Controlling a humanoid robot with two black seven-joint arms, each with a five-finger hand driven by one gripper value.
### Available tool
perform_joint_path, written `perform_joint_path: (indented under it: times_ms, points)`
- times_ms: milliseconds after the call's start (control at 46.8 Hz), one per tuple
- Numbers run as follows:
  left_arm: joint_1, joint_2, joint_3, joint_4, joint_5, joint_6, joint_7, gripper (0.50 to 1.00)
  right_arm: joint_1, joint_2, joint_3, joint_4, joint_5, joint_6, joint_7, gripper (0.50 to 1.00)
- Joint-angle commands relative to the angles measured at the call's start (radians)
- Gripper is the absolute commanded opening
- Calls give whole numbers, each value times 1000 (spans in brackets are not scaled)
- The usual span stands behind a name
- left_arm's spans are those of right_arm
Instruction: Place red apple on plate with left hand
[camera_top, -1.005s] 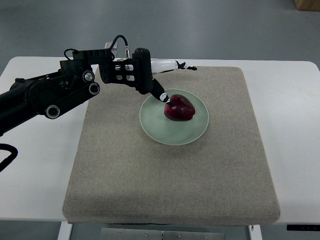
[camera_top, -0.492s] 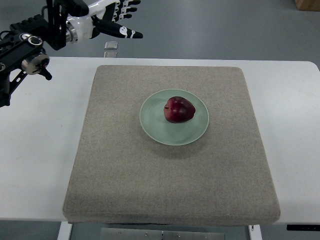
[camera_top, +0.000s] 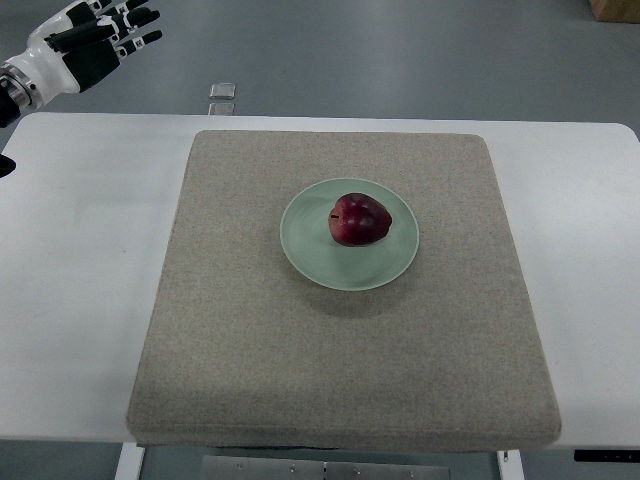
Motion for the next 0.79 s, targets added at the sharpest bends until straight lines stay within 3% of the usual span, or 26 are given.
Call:
perform_joint_path:
  times_ms: [0, 86, 214, 770]
  points:
    - [5, 0, 1, 19, -84, -36, 83, 996, 0, 0, 0, 0, 0, 0, 0, 962]
    - [6, -8, 1, 45, -138, -90, 137, 996, 0, 0, 0, 0, 0, 0, 0, 964]
    - [6, -18, 1, 55, -174, -128, 160, 996, 0, 0, 0, 0, 0, 0, 0, 964]
    - [18, -61, 1, 58, -177, -130, 163, 996, 0, 0, 0, 0, 0, 0, 0, 964]
